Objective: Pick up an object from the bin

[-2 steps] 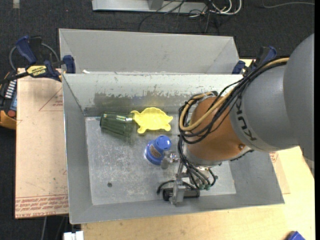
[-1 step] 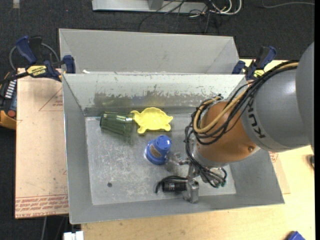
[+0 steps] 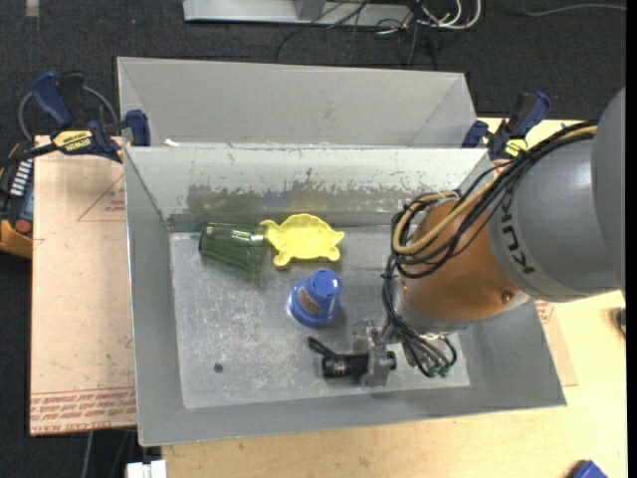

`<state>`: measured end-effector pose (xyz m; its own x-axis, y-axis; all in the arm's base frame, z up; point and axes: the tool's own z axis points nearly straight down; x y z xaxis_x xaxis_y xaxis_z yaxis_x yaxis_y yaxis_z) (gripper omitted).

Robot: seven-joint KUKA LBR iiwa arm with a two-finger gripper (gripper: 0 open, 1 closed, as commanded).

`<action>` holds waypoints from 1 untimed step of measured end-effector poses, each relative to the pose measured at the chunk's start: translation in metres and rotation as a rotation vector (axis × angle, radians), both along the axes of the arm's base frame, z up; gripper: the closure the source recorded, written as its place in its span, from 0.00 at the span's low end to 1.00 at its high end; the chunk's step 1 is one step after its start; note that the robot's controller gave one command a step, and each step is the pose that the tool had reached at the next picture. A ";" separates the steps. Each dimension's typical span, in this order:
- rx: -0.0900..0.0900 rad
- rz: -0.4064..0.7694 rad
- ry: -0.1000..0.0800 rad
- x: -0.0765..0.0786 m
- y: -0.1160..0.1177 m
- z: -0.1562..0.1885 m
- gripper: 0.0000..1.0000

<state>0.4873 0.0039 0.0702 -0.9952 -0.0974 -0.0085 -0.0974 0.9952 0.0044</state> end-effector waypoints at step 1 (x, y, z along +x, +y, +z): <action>0.000 0.000 0.000 0.000 0.000 0.000 1.00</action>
Offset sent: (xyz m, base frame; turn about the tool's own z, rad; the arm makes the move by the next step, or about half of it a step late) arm -0.0001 0.0002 0.1289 0.0000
